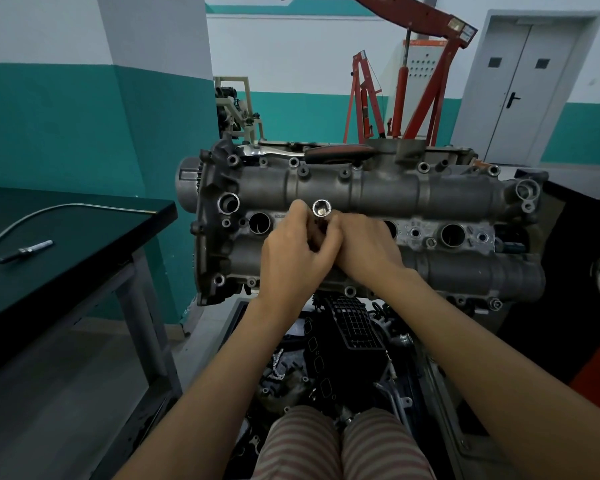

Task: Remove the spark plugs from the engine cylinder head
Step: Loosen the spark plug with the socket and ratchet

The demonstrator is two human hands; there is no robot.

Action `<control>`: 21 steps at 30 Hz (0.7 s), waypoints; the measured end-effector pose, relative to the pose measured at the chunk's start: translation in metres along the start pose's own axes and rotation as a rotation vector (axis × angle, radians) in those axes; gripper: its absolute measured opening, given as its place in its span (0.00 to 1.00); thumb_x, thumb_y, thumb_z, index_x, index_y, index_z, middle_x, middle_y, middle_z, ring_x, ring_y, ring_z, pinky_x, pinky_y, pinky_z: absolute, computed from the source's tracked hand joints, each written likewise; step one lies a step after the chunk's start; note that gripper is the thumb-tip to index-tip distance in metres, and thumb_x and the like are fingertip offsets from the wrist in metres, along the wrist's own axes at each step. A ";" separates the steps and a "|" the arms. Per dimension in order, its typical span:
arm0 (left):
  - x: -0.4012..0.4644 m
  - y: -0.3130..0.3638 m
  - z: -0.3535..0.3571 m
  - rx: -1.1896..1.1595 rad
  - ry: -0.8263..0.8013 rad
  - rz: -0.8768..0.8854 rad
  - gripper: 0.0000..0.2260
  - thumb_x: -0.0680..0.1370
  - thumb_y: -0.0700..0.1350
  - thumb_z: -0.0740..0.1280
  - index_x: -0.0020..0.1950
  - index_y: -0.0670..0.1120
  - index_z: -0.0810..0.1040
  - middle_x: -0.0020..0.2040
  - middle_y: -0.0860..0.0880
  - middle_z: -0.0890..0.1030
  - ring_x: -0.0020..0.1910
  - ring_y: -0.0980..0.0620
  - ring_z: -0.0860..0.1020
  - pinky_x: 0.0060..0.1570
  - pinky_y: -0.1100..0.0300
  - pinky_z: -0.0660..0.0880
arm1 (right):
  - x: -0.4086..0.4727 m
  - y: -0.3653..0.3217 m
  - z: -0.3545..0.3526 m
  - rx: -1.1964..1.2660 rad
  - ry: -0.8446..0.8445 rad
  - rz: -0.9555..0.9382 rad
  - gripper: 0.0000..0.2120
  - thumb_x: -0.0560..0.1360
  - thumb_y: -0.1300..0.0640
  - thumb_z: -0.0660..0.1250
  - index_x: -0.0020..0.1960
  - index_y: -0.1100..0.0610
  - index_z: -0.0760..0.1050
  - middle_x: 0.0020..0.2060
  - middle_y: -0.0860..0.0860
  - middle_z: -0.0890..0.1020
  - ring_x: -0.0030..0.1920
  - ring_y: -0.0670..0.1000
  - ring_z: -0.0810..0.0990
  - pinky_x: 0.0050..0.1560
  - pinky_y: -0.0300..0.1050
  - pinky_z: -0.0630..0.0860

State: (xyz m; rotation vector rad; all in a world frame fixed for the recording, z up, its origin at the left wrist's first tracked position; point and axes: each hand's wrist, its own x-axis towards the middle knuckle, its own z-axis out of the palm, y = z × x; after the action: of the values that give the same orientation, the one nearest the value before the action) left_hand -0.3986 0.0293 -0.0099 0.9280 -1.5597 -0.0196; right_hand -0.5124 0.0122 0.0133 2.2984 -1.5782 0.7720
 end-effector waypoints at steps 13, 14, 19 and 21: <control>0.006 -0.001 0.003 -0.047 0.064 0.015 0.21 0.76 0.49 0.67 0.27 0.40 0.68 0.22 0.50 0.66 0.23 0.54 0.63 0.25 0.56 0.65 | -0.001 -0.002 0.000 0.034 0.054 0.004 0.14 0.75 0.46 0.54 0.39 0.53 0.73 0.36 0.53 0.80 0.38 0.57 0.78 0.32 0.44 0.60; 0.005 -0.001 0.003 -0.046 0.067 0.018 0.21 0.76 0.49 0.67 0.28 0.40 0.68 0.22 0.50 0.66 0.23 0.55 0.63 0.26 0.56 0.65 | -0.001 -0.001 0.000 0.028 0.044 0.016 0.13 0.75 0.48 0.55 0.38 0.53 0.71 0.36 0.54 0.80 0.38 0.57 0.78 0.33 0.44 0.61; -0.001 0.000 0.001 -0.047 0.013 -0.007 0.13 0.75 0.48 0.64 0.37 0.40 0.69 0.28 0.47 0.71 0.28 0.50 0.70 0.29 0.61 0.66 | -0.002 -0.002 0.001 -0.014 0.030 -0.018 0.07 0.77 0.52 0.56 0.44 0.55 0.66 0.42 0.53 0.79 0.42 0.57 0.77 0.36 0.46 0.64; -0.001 0.000 0.001 -0.051 0.008 -0.017 0.11 0.76 0.47 0.62 0.40 0.40 0.71 0.31 0.46 0.74 0.30 0.50 0.72 0.30 0.61 0.68 | -0.004 -0.003 0.000 0.048 0.043 -0.025 0.08 0.77 0.51 0.56 0.46 0.56 0.62 0.42 0.53 0.78 0.40 0.58 0.77 0.35 0.47 0.65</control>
State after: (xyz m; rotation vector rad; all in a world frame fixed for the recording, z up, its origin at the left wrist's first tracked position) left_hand -0.3997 0.0296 -0.0109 0.9005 -1.5372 -0.0671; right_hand -0.5109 0.0165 0.0117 2.3141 -1.5259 0.8564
